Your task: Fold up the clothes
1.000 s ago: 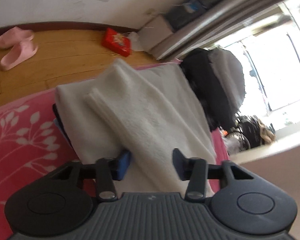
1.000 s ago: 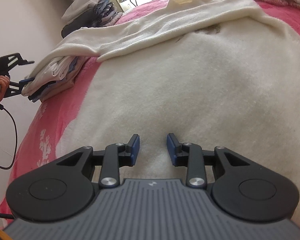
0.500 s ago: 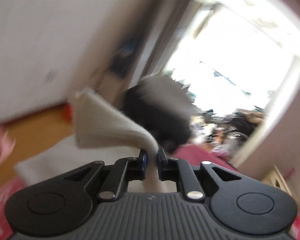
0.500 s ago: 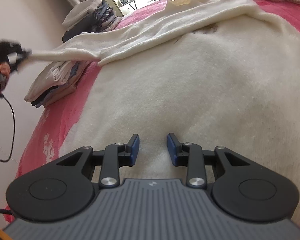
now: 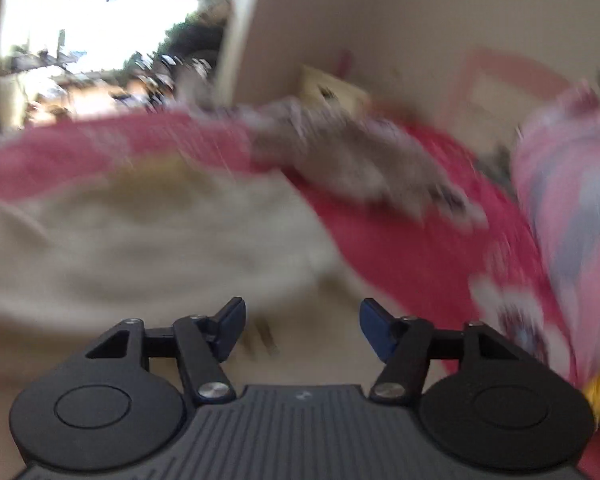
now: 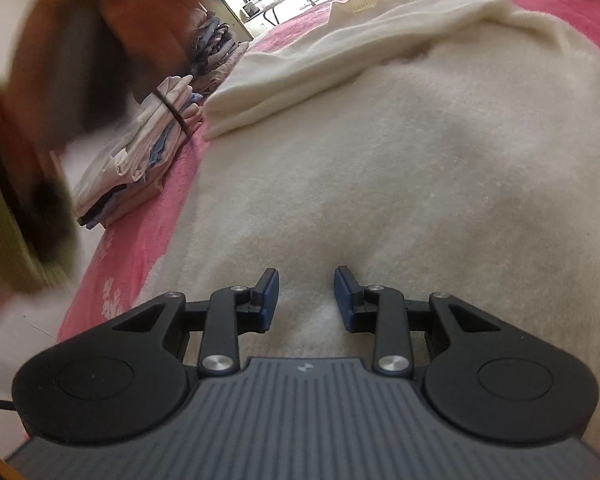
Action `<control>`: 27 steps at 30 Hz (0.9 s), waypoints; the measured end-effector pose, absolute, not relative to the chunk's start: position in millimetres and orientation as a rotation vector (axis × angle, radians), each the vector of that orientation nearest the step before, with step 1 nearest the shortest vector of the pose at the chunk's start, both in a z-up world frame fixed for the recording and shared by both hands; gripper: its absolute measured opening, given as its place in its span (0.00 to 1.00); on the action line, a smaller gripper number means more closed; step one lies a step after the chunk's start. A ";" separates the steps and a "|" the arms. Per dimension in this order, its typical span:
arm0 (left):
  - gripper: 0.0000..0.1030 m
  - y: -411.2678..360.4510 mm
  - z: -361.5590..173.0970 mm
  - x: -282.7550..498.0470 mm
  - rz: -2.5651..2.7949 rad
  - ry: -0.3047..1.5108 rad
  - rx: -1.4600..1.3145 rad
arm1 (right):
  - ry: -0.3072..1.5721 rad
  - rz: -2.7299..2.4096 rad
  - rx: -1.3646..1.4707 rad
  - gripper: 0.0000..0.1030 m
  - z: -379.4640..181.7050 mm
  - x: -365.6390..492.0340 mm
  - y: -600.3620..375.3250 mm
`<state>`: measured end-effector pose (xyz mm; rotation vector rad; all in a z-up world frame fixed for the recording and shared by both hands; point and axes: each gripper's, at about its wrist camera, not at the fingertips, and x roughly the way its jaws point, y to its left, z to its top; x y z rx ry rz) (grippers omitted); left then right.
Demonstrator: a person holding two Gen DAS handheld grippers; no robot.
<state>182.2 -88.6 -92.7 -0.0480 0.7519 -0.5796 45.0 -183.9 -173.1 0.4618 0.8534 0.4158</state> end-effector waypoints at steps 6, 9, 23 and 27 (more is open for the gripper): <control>0.66 -41.7 -87.5 144.7 -0.572 0.591 0.134 | 0.846 0.413 0.551 0.29 -166.6 52.9 -216.0; 0.66 -7.4 -74.8 136.8 -0.439 0.529 0.182 | 0.827 0.378 0.591 0.31 -155.7 62.0 -241.6; 0.64 90.8 -125.4 211.1 0.043 0.637 0.265 | 0.840 0.095 0.915 0.40 -160.5 240.1 -308.6; 0.64 101.4 -144.1 220.9 0.058 0.637 0.182 | 0.857 0.050 0.915 0.28 -166.4 258.9 -304.6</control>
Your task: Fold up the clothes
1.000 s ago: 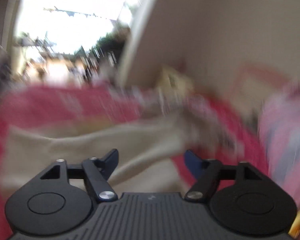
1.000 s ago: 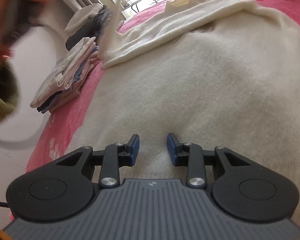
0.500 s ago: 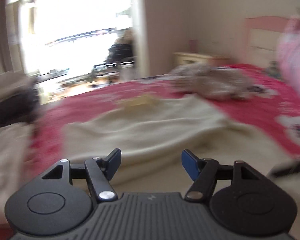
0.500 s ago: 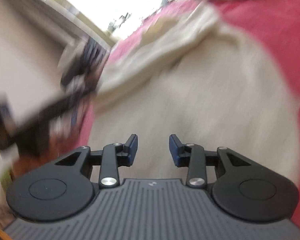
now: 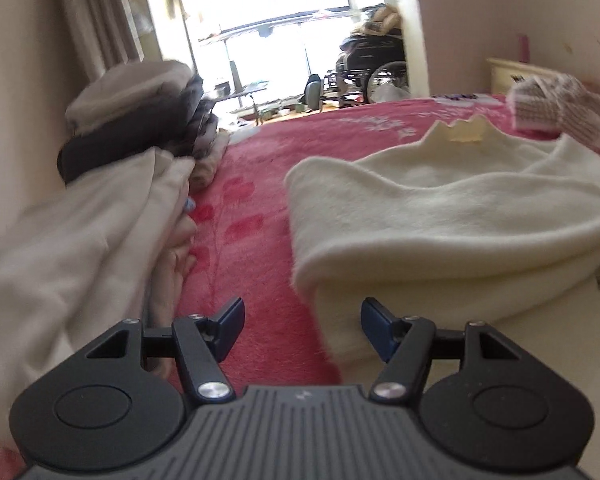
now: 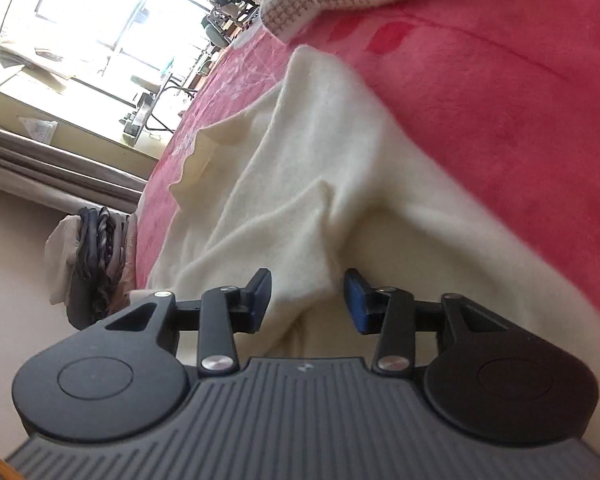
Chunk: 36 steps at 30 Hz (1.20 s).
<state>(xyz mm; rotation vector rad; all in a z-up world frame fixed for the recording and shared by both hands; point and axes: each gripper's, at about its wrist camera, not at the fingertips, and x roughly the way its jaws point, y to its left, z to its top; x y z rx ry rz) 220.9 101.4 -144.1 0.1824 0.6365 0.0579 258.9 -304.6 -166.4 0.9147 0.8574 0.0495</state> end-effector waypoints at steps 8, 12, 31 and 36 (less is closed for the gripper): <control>0.62 103.9 -158.3 237.8 0.037 0.610 0.068 | 0.762 0.083 0.600 0.06 -120.4 269.6 -275.2; 0.60 100.5 -157.6 241.1 0.018 0.608 0.046 | 0.618 0.151 0.503 0.06 -75.9 283.0 -269.9; 0.63 107.8 -156.1 236.6 0.012 0.641 -0.031 | 0.637 -0.055 0.498 0.18 -136.8 280.7 -323.8; 0.64 104.1 -154.0 234.6 0.038 0.583 0.041 | 0.522 0.002 0.411 0.18 -105.6 270.1 -308.2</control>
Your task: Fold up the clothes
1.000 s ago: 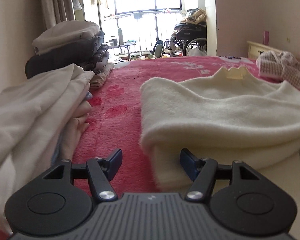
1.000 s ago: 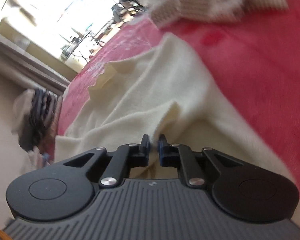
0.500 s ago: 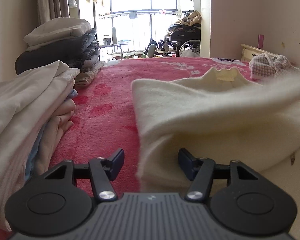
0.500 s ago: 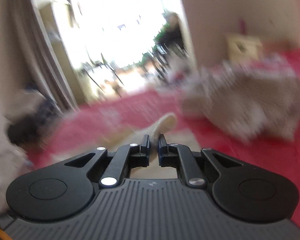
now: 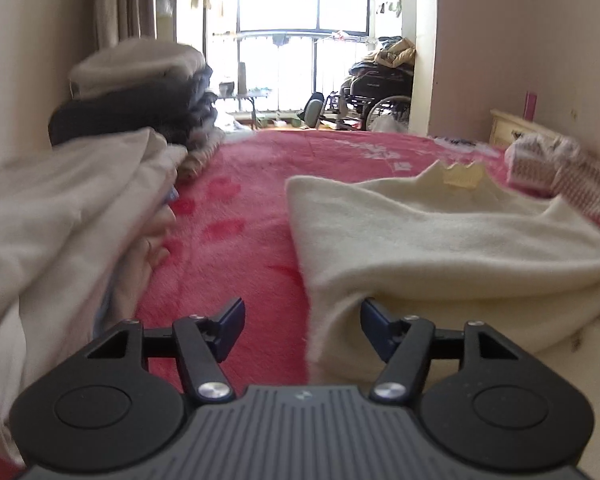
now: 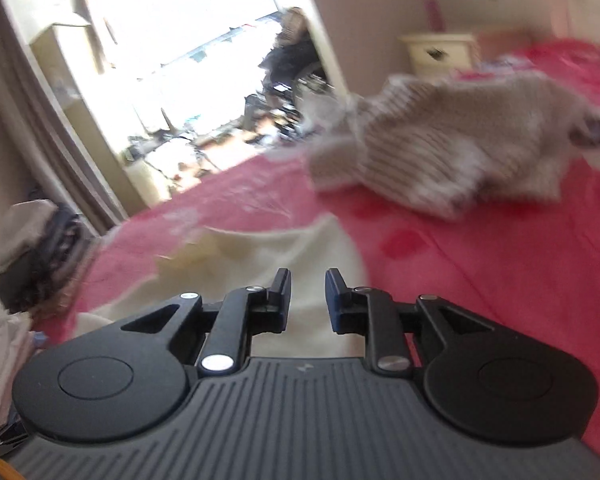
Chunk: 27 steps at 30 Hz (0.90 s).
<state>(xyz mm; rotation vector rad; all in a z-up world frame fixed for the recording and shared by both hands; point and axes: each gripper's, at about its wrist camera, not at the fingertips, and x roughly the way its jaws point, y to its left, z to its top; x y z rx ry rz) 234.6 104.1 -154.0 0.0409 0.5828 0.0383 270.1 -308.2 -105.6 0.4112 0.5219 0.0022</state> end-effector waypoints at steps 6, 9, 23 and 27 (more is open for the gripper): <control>0.66 102.6 -170.3 265.3 0.050 0.609 0.021 | 0.564 0.090 0.386 0.18 -112.6 280.0 -279.7; 0.67 126.4 -171.0 268.5 0.111 0.620 -0.183 | 0.583 0.113 0.373 0.18 -119.1 279.6 -265.9; 0.65 130.6 -124.6 202.6 -0.031 0.487 -0.126 | 0.657 0.132 0.091 0.22 -134.5 289.3 -244.1; 0.65 104.4 -108.6 228.6 -0.117 0.402 -0.119 | 0.638 0.139 0.087 0.21 -131.2 302.0 -238.0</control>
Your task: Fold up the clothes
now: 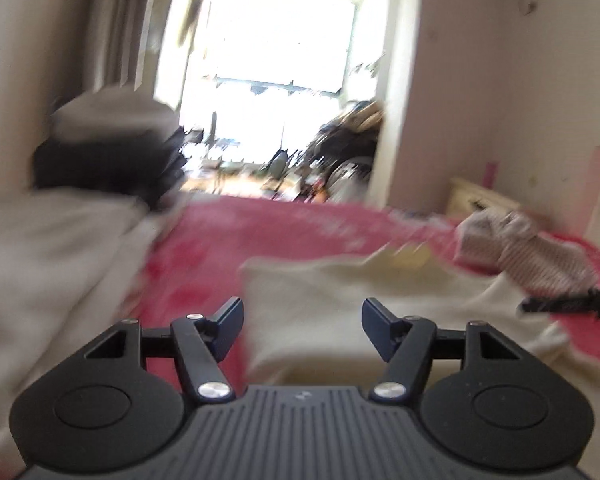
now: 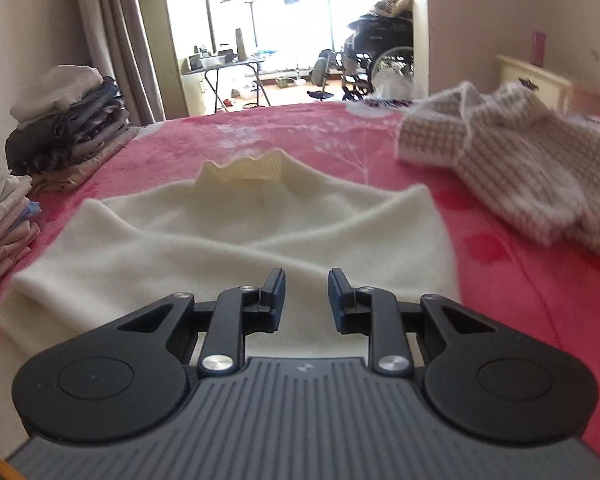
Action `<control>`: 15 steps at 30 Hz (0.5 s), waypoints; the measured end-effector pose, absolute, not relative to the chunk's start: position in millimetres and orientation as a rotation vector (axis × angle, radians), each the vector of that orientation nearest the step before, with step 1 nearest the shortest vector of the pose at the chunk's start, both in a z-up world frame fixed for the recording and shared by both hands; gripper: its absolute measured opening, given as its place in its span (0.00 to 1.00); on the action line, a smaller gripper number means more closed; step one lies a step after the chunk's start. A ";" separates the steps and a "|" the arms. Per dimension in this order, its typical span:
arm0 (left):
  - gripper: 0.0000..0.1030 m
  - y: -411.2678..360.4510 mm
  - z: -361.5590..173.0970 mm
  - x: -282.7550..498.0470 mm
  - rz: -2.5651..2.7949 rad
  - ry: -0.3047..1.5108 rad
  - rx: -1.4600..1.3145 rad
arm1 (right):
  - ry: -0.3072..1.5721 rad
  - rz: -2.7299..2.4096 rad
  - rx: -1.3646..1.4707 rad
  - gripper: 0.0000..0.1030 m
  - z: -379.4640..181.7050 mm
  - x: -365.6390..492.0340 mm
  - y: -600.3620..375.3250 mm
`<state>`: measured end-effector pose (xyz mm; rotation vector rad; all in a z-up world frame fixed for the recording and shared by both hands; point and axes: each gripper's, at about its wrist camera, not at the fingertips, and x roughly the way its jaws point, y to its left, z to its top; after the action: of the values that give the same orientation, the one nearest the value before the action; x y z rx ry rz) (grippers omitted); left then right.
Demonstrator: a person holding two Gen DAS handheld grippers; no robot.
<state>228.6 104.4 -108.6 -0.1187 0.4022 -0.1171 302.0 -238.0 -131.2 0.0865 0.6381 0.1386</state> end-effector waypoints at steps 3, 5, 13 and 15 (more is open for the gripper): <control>0.65 90.9 -129.4 281.5 -0.089 0.525 -0.155 | 0.688 0.098 0.109 0.20 -147.9 324.3 -242.7; 0.64 88.8 -159.8 314.1 0.006 0.665 -0.108 | 0.701 0.090 0.143 0.20 -160.7 330.7 -251.7; 0.75 114.1 -176.6 318.7 0.010 0.672 -0.249 | 0.731 0.095 0.164 0.22 -138.9 328.7 -255.9; 0.75 114.1 -179.7 317.8 0.014 0.664 -0.253 | 0.756 0.094 0.170 0.22 -127.9 329.1 -259.3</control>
<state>317.8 114.1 -179.7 -0.2532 0.6645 0.0139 329.1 -259.3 -127.9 0.1697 0.7564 0.0942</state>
